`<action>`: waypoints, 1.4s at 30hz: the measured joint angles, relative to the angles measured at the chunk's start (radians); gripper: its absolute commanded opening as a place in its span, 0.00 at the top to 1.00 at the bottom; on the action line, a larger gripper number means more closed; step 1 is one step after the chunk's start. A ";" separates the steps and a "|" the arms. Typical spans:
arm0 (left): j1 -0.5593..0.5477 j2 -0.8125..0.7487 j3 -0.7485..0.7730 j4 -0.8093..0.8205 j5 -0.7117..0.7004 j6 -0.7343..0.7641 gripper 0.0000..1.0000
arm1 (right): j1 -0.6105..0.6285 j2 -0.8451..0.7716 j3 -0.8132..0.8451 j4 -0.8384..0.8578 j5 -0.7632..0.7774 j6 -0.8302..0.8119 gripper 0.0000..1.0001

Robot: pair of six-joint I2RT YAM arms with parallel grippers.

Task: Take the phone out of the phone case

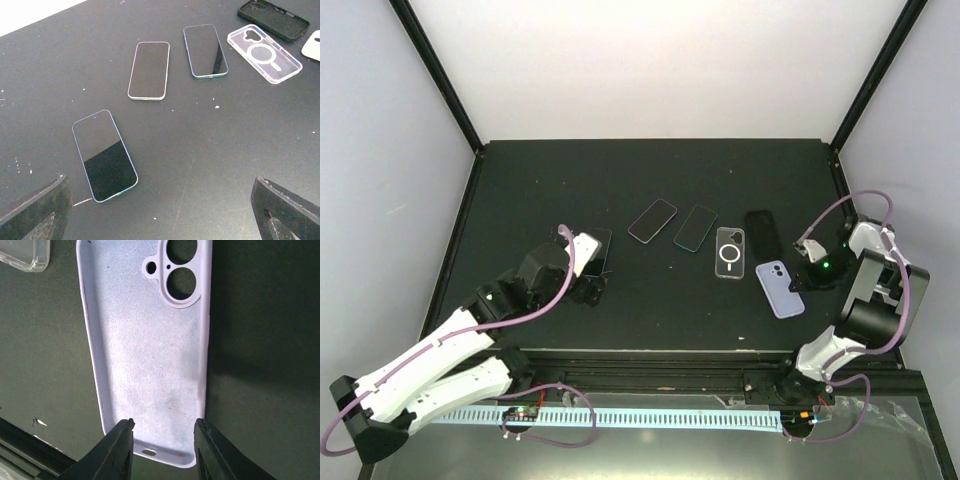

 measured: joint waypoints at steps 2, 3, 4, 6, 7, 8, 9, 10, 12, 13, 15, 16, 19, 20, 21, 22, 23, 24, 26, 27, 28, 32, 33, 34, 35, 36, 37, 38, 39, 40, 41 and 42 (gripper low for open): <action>0.004 0.006 0.000 0.000 0.000 0.000 0.01 | 0.000 -0.029 -0.002 0.003 0.015 -0.006 0.63; 0.007 0.011 0.000 0.000 0.000 0.000 0.01 | -0.001 -0.048 -0.003 0.004 0.021 -0.011 0.63; 0.009 0.012 0.000 0.000 0.000 0.000 0.01 | -0.001 -0.067 -0.003 0.004 0.024 -0.018 0.62; 0.016 0.014 0.000 0.001 -0.001 0.000 0.01 | -0.001 -0.109 -0.002 -0.001 0.024 -0.030 0.61; 0.019 0.015 0.000 0.000 -0.001 -0.001 0.01 | -0.001 -0.132 0.001 -0.007 0.023 -0.035 0.61; 0.023 0.016 0.000 0.001 -0.001 -0.002 0.01 | -0.001 -0.156 0.007 -0.015 0.018 -0.041 0.61; 0.028 0.016 0.000 0.000 -0.001 -0.003 0.01 | -0.001 -0.181 0.014 -0.019 0.014 -0.044 0.60; 0.034 0.016 0.000 0.001 -0.002 -0.004 0.01 | 0.000 -0.208 0.023 -0.024 0.005 -0.047 0.60; 0.047 0.016 0.000 0.001 -0.005 -0.007 0.01 | 0.003 -0.258 0.043 -0.035 -0.014 -0.049 0.57; 0.051 0.016 0.000 0.001 -0.007 -0.010 0.01 | 0.009 -0.285 0.056 -0.038 -0.026 -0.051 0.56; 0.064 0.015 0.000 0.001 -0.017 -0.016 0.01 | 0.032 -0.337 0.076 -0.039 -0.048 -0.046 0.55; 0.069 0.015 0.000 0.001 -0.021 -0.021 0.01 | 0.056 -0.367 0.081 -0.034 -0.056 -0.037 0.55; 0.087 0.014 0.000 0.002 -0.049 -0.036 0.01 | 0.176 -0.467 0.085 0.000 -0.076 0.029 0.46; 0.093 0.013 0.000 0.002 -0.060 -0.041 0.01 | 0.224 -0.500 0.085 0.024 -0.080 0.063 0.38; 0.101 0.009 0.000 0.003 -0.070 -0.047 0.01 | 0.279 -0.536 0.084 0.061 -0.083 0.101 0.28; 0.108 0.002 -0.001 0.004 -0.082 -0.052 0.01 | 0.324 -0.570 0.081 0.102 -0.085 0.143 0.13; 0.116 -0.008 -0.003 0.008 -0.095 -0.056 0.01 | 0.364 -0.603 0.072 0.152 -0.087 0.190 0.02; 0.121 -0.016 -0.005 0.011 -0.108 -0.060 0.01 | 0.402 -0.646 0.055 0.223 -0.090 0.242 0.00; 0.132 -0.044 -0.013 0.020 -0.153 -0.072 0.01 | 0.431 -0.712 0.016 0.346 -0.110 0.337 0.00; 0.135 -0.059 -0.018 0.023 -0.180 -0.077 0.01 | 0.433 -0.737 -0.003 0.404 -0.122 0.377 0.00; 0.139 -0.074 -0.022 0.024 -0.212 -0.088 0.01 | 0.435 -0.758 -0.023 0.461 -0.125 0.416 0.00; 0.150 -0.101 -0.027 0.026 -0.314 -0.124 0.01 | 0.435 -0.798 -0.097 0.643 -0.024 0.574 0.00; 0.153 -0.103 -0.027 0.026 -0.331 -0.129 0.01 | 0.435 -0.800 -0.110 0.667 0.008 0.600 0.00; 0.157 -0.104 -0.027 0.027 -0.342 -0.134 0.01 | 0.435 -0.803 -0.127 0.694 0.048 0.629 0.00; 0.159 -0.103 -0.027 0.029 -0.351 -0.139 0.01 | 0.435 -0.807 -0.140 0.713 0.071 0.646 0.00; 0.164 -0.103 -0.027 0.029 -0.359 -0.142 0.01 | 0.436 -0.817 -0.163 0.737 0.092 0.663 0.00; 0.166 -0.102 -0.027 0.030 -0.366 -0.143 0.01 | 0.435 -0.834 -0.189 0.758 0.109 0.679 0.00; 0.168 -0.102 -0.027 0.030 -0.371 -0.145 0.01 | 0.435 -0.850 -0.208 0.767 0.119 0.687 0.00; 0.170 -0.101 -0.027 0.030 -0.374 -0.145 0.01 | 0.435 -0.870 -0.226 0.774 0.127 0.692 0.00; 0.172 -0.101 -0.027 0.030 -0.377 -0.147 0.01 | 0.435 -0.892 -0.239 0.776 0.134 0.698 0.00; 0.172 -0.101 -0.027 0.031 -0.378 -0.147 0.01 | 0.435 -0.907 -0.243 0.776 0.135 0.701 0.00; 0.173 -0.101 -0.027 0.031 -0.379 -0.148 0.01 | 0.435 -0.922 -0.243 0.777 0.134 0.702 0.00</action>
